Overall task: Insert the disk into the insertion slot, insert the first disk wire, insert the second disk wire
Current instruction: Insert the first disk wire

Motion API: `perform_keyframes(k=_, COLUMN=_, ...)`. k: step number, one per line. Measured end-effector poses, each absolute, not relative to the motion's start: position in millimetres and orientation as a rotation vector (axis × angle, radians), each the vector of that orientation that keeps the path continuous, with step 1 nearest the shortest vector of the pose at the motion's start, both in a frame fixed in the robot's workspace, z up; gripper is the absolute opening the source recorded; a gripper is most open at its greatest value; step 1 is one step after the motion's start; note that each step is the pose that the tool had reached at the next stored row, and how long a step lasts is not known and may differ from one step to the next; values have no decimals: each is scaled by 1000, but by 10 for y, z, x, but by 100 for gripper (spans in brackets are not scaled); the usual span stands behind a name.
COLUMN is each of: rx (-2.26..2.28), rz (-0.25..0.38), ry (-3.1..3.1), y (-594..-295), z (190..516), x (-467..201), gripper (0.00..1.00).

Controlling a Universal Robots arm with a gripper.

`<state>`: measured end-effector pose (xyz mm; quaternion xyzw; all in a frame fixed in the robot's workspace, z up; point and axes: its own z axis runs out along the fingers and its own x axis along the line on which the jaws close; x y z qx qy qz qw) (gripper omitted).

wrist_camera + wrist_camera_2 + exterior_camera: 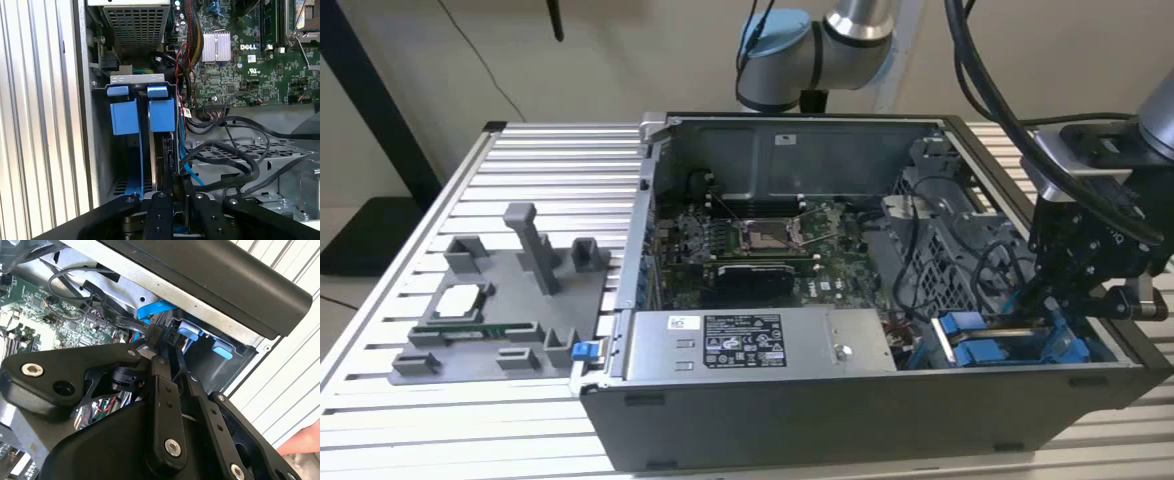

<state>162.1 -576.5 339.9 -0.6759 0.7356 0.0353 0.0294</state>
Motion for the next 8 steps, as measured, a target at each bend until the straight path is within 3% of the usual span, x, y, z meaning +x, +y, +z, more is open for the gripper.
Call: perform_keyframes(k=8, rx=-2082, rz=115, ry=2265, y=-5796, z=3394, x=1622, gripper=0)
